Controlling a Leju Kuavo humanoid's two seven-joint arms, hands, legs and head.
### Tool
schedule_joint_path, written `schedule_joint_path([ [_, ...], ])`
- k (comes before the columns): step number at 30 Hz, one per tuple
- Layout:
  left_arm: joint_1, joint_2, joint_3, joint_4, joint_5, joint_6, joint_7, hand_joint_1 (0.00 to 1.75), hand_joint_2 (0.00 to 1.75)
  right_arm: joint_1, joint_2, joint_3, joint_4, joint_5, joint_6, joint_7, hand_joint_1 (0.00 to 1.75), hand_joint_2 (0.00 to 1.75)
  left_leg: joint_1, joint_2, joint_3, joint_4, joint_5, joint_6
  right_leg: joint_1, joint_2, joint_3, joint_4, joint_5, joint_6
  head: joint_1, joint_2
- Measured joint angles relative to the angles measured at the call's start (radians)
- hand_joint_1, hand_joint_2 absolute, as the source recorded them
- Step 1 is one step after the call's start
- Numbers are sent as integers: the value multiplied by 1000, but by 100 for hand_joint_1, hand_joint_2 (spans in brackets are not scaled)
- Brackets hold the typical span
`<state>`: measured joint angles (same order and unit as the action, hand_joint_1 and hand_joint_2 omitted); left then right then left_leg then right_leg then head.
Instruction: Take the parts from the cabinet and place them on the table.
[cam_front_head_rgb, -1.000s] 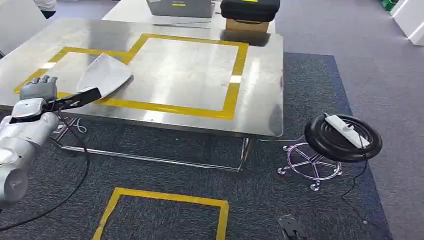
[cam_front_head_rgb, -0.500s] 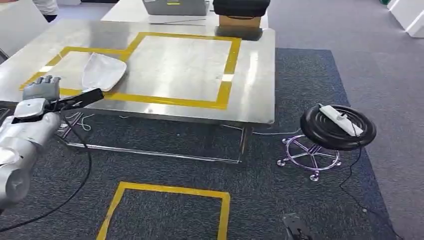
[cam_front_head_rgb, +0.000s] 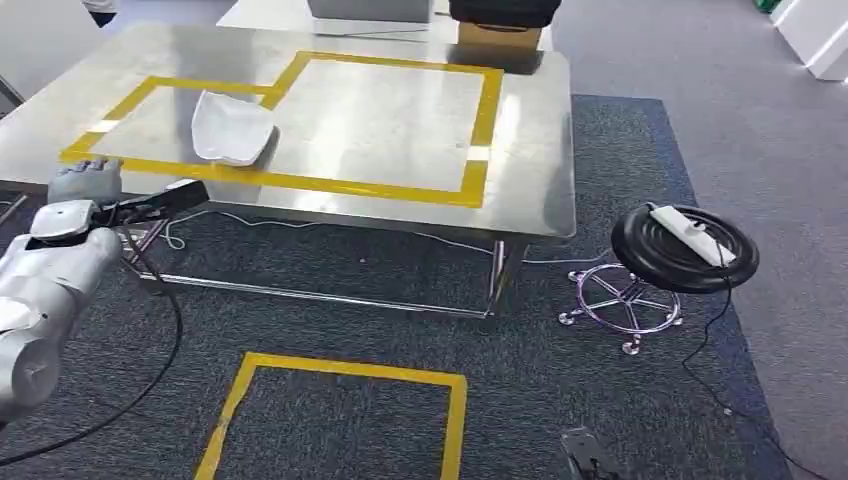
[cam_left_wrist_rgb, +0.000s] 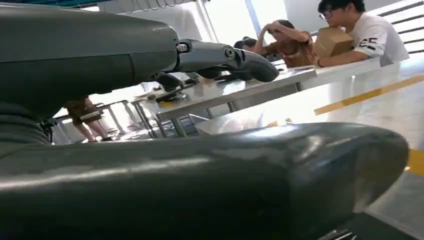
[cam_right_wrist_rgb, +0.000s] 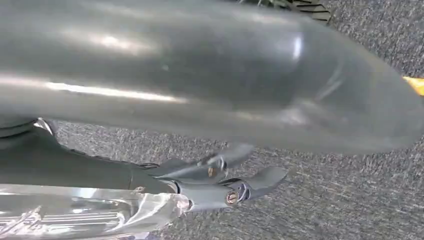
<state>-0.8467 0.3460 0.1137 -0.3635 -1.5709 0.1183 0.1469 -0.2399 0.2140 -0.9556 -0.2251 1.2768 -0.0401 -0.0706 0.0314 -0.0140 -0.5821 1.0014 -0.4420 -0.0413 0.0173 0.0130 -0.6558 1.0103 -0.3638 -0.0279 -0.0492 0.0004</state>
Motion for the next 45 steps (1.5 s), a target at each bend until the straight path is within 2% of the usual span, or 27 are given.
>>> schedule_joint_path([
  [1,0,0,0,0,0,0,0,0,0,0,0,0,0,0,0,0,0,0,-2,0,-4,0,3,5,0,0,-1,-2,5,-1,0,0],
  [3,0,0,0,0,0,0,0,0,0,1,0,0,0,-1,0,0,0,0,-4,0,-9,0,6,8,-2,-1,-4,-5,11,8,-1,0],
  [6,0,0,0,0,0,2,-8,0,0,1,0,0,0,-3,3,-1,0,0,-6,0,-12,1,7,10,-5,-1,-7,-6,14,16,-1,0],
  [7,0,0,0,0,0,2,-13,0,0,1,0,-1,0,-4,3,-1,0,0,-6,1,-12,1,7,10,-6,0,-7,-7,14,26,-1,0],
  [9,1,0,0,0,0,2,-30,0,0,1,0,-1,0,-4,5,-1,0,0,-7,1,-15,1,7,10,-10,0,-7,-11,14,61,-1,0],
  [10,3,0,0,0,0,1,-38,0,175,1,0,-1,0,-4,5,-1,0,0,-8,1,-16,1,8,10,-10,0,-8,-11,14,64,-2,0],
  [14,21,0,1,0,4,4,-45,0,175,1,0,-2,0,-2,3,0,0,0,-6,1,-18,1,12,6,-9,1,-13,-9,15,63,-2,0],
  [23,35,-1,5,1,13,0,-47,0,175,2,0,-2,0,0,3,0,0,0,-6,1,-20,1,13,4,-9,1,-17,-5,15,62,-2,0],
  [25,108,-8,55,9,18,-18,-47,0,175,8,0,-1,0,6,2,7,0,0,-6,1,-24,0,16,0,-9,2,-24,-1,17,58,-2,0],
  [38,225,-39,139,32,37,-38,-40,0,175,14,0,0,0,14,2,10,0,0,-5,1,-26,0,18,-1,-8,2,-26,0,18,55,-1,0],
  [42,309,-90,206,39,109,-28,-89,0,175,17,0,0,0,13,2,6,0,0,-6,1,-26,0,18,-1,-9,2,-26,0,18,55,-1,0],
  [45,401,-153,278,48,204,-28,-194,0,175,22,0,0,0,-3,-1,-7,0,0,-7,2,-26,0,17,0,-10,3,-27,-1,18,55,-2,0],
])
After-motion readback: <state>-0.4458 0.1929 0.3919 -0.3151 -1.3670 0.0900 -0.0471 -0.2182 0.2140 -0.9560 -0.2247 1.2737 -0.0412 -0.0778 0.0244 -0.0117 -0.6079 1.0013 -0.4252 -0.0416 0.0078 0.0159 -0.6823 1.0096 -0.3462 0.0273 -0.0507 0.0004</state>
